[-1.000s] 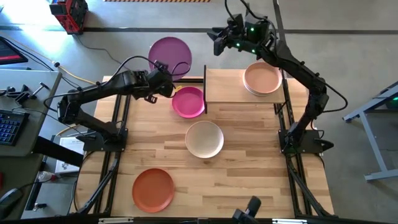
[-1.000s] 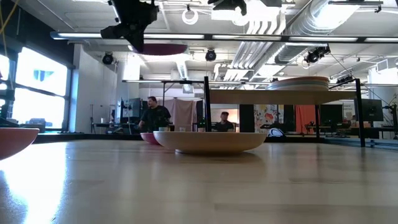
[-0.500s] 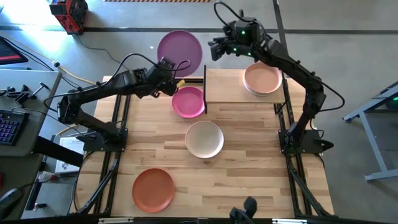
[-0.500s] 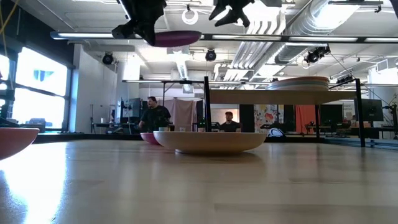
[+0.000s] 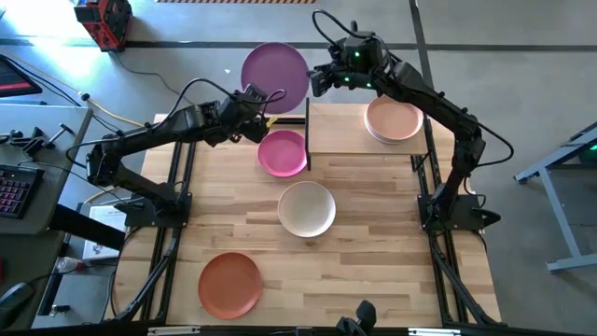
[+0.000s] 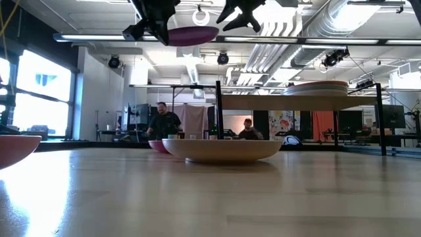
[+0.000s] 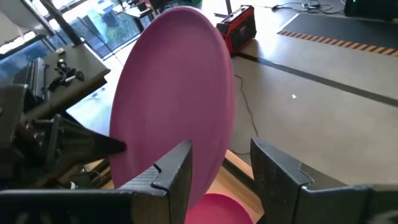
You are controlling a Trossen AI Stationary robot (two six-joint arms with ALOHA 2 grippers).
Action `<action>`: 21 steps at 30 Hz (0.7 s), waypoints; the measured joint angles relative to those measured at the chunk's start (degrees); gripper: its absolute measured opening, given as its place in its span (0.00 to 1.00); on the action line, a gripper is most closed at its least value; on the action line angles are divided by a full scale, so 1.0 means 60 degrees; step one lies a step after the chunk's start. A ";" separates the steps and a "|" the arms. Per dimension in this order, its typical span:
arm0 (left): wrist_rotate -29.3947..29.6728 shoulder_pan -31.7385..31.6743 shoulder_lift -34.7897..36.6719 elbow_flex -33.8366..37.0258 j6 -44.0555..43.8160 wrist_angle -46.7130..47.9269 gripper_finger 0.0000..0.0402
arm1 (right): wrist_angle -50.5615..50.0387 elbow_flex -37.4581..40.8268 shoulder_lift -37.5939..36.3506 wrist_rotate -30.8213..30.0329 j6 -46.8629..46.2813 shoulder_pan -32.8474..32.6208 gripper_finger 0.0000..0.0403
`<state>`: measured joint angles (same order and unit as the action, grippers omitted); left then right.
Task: Place and stack plates onto a shelf
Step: Put the purple plate on the shelf
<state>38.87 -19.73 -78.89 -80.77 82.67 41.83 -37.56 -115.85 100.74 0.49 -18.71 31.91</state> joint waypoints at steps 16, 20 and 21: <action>-0.0008 0.0325 0.0000 0.0000 0.0385 -0.0787 0.00 | -0.0125 0.0004 0.0150 -0.0147 -0.0985 -0.0034 0.31; -0.0145 0.0364 0.0000 0.0000 0.0237 -0.0785 0.00 | -0.0127 0.0004 0.0150 -0.0149 -0.1063 -0.0040 0.19; -0.0156 0.0364 0.0000 0.0000 0.0237 -0.0785 0.00 | -0.0127 0.0004 0.0150 -0.0149 -0.1062 -0.0041 0.16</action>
<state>37.93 -17.54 -78.89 -80.77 84.09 37.12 -38.32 -115.83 101.65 -0.40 -25.08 31.66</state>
